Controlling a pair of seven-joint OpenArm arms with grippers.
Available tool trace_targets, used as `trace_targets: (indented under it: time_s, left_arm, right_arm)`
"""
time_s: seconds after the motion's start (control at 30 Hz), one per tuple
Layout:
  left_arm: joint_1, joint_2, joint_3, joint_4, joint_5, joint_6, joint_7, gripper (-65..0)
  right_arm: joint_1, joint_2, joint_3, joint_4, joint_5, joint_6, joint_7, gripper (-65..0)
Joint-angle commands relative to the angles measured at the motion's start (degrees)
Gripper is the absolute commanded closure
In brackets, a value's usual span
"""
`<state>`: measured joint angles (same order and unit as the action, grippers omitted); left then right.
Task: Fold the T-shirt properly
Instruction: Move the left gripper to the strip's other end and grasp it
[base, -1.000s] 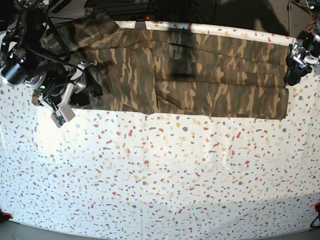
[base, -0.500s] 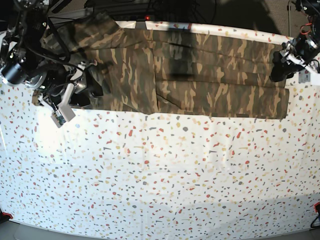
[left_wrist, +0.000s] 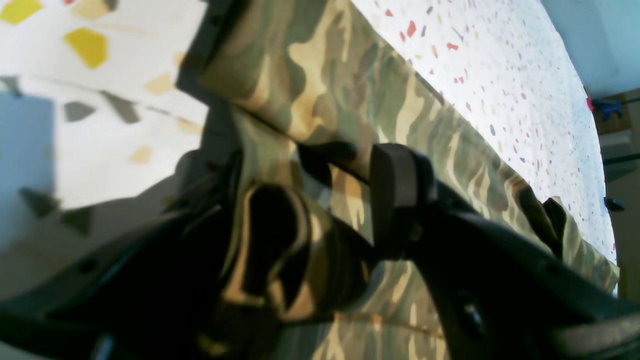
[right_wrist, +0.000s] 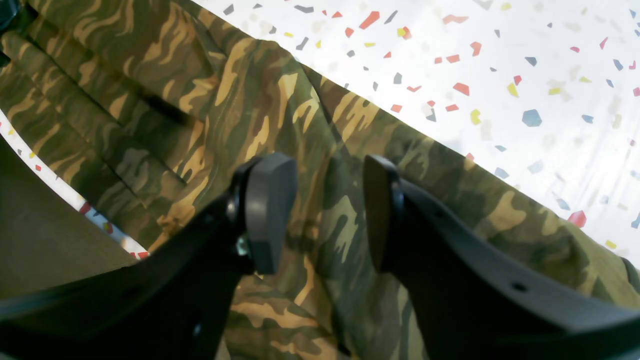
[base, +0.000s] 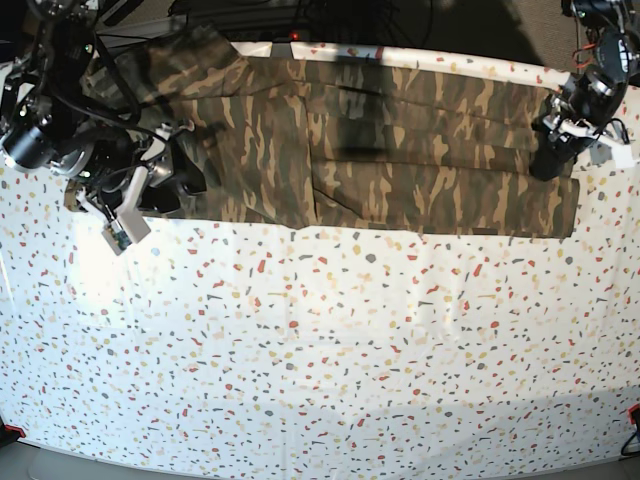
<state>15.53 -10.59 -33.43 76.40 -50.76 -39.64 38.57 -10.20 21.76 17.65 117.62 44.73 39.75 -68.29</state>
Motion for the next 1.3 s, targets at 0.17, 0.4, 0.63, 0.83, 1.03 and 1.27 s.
trace_targets:
  time_s: [0.17, 0.4, 0.63, 0.83, 1.03, 1.27]
  left_arm:
    - [0.0, 0.6, -0.2, 0.7, 0.4, -0.4, -2.7, -28.6]
    - [0.0, 0.6, -0.2, 0.7, 0.4, -0.4, -5.9, 0.0]
    - [0.0, 0.6, -0.2, 0.7, 0.3, -0.4, -9.7, 0.0]
    - [0.0, 0.5, -0.2, 0.7, 0.3, -0.4, -10.4, 0.0]
    - [0.0, 0.6, -0.2, 0.7, 0.3, -0.4, -10.0, -13.6]
    - [-0.8, 0.6, -0.2, 0.7, 0.2, -0.4, -10.3, -21.7]
  right_arm:
    - [0.5, 0.8, 0.3, 0.7, 0.7, 0.3, 0.8, -26.5]
    - [0.5, 0.8, 0.3, 0.7, 0.7, 0.3, 0.2, -26.5]
    - [0.5, 0.8, 0.3, 0.7, 0.7, 0.3, -0.6, -26.5]
    - [0.5, 0.8, 0.3, 0.7, 0.7, 0.3, -0.6, -26.5]
    - [0.5, 0.8, 0.3, 0.7, 0.7, 0.3, -0.6, -26.5]
    - [0.5, 0.7, 0.3, 0.7, 0.8, 0.3, -0.7, -26.5]
